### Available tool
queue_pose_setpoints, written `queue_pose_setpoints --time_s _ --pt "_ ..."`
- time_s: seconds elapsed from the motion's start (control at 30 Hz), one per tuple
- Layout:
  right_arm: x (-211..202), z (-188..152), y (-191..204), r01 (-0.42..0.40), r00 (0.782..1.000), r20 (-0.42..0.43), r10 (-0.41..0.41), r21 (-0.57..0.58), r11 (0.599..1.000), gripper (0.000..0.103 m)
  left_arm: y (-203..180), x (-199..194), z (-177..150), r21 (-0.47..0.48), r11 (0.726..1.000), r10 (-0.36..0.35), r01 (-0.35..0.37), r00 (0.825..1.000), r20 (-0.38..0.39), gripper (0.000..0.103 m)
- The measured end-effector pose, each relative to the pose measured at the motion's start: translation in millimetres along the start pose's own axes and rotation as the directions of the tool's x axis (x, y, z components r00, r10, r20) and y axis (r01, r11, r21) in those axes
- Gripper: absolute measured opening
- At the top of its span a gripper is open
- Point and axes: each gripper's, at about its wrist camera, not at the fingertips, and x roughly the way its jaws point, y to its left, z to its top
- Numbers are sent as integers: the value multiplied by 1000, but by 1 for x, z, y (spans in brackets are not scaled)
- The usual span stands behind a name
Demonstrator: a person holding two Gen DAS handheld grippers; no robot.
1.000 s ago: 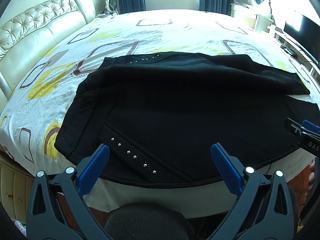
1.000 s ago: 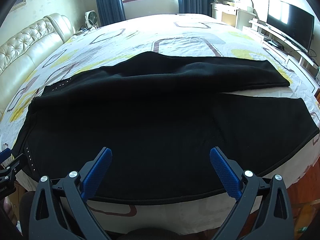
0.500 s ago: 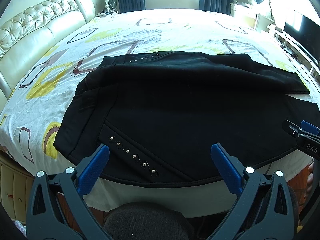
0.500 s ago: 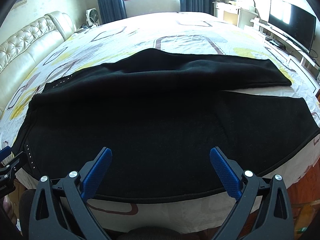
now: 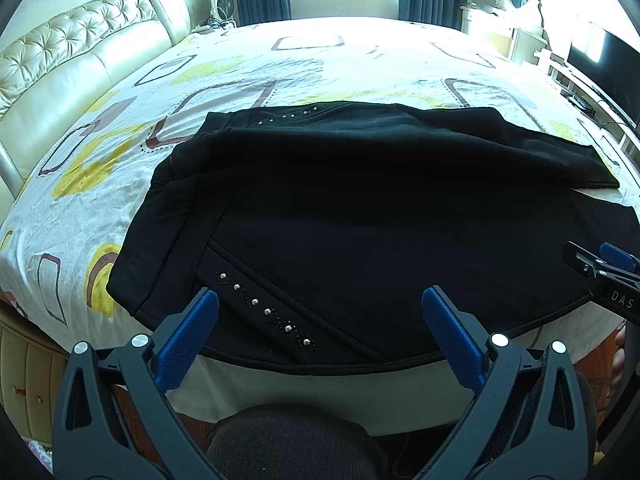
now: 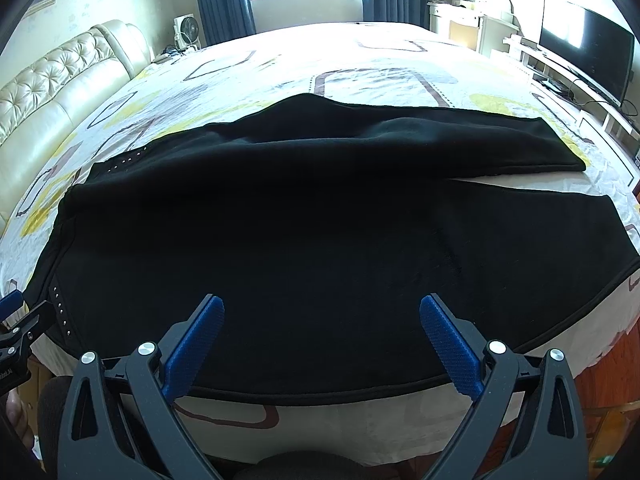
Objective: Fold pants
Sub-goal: 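Lower the left gripper onto the studded waistband and close on it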
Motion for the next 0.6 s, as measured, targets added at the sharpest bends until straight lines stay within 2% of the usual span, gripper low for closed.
queue_pose_setpoints --time_s 0.3,0.43,0.6 --pt "2 -1 2 -13 1000 -13 13 -4 1000 98 2 2 2 5 1000 -20 20 1000 -15 101" --pt "2 0 3 -27 999 -19 26 -22 999 98 13 1 18 8 992 -127 127 991 -44 101" --pt "-1 5 8 -53 998 -24 52 -65 996 98 67 10 62 -63 958 -283 280 958 -50 101"
